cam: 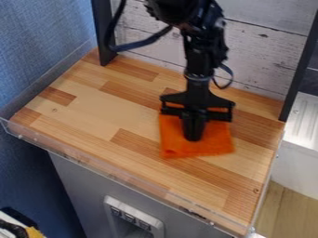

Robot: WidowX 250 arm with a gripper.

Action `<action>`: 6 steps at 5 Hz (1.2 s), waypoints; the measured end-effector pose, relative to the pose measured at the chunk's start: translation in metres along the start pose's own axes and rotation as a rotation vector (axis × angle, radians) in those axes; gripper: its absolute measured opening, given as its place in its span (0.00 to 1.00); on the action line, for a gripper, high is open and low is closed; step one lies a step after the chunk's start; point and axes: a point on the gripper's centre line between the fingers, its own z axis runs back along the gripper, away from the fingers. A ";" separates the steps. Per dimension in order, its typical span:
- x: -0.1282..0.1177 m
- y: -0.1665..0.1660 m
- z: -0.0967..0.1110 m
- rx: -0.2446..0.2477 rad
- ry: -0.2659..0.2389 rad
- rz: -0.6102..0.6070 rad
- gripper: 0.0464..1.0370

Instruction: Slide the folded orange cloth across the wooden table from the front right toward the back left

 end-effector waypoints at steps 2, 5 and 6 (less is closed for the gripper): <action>0.032 0.029 0.001 -0.008 -0.013 -0.154 0.01; 0.054 0.063 0.001 -0.001 -0.015 -0.283 0.01; 0.052 0.073 -0.001 0.000 -0.012 -0.308 0.01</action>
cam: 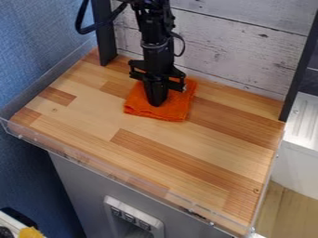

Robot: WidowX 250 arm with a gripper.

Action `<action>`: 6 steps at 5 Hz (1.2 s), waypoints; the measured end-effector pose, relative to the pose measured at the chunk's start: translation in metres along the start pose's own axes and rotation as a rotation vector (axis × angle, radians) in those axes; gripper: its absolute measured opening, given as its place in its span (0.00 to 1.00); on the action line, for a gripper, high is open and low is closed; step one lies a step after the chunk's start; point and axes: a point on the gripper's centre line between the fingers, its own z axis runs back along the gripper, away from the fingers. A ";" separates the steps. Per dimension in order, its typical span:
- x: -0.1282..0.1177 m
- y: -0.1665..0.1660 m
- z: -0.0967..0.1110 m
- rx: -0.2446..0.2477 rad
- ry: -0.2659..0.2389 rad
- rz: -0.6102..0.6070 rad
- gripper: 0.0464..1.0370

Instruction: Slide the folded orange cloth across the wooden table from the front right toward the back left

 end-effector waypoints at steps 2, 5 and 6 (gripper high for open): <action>-0.018 0.017 0.003 0.004 0.018 -0.006 0.18; -0.025 0.050 0.041 -0.002 0.046 0.003 0.94; -0.022 0.061 0.055 -0.001 0.030 0.010 0.95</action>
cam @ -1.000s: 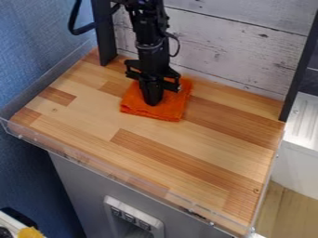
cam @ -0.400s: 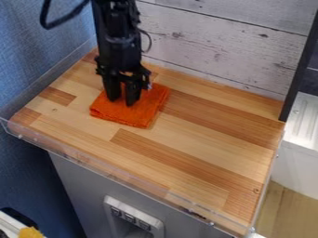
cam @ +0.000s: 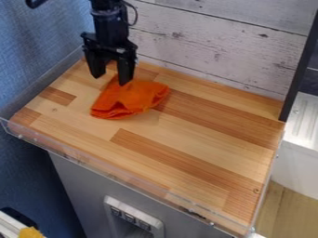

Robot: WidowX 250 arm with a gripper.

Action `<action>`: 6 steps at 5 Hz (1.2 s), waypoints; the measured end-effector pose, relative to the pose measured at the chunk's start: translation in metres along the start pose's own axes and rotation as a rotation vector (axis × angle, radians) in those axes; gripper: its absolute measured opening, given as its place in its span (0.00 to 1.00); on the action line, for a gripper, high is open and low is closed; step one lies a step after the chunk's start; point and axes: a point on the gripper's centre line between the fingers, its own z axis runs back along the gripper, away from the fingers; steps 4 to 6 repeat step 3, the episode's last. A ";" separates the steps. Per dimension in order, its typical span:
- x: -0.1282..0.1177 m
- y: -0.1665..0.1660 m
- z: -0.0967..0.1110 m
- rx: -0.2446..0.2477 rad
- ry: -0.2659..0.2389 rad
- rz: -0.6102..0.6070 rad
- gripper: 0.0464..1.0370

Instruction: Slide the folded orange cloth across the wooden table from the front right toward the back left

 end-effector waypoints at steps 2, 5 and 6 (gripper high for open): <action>0.004 0.011 0.032 0.013 -0.043 -0.008 0.95; 0.005 0.017 0.037 0.013 -0.051 0.002 0.95; 0.005 0.017 0.037 0.013 -0.051 0.002 0.95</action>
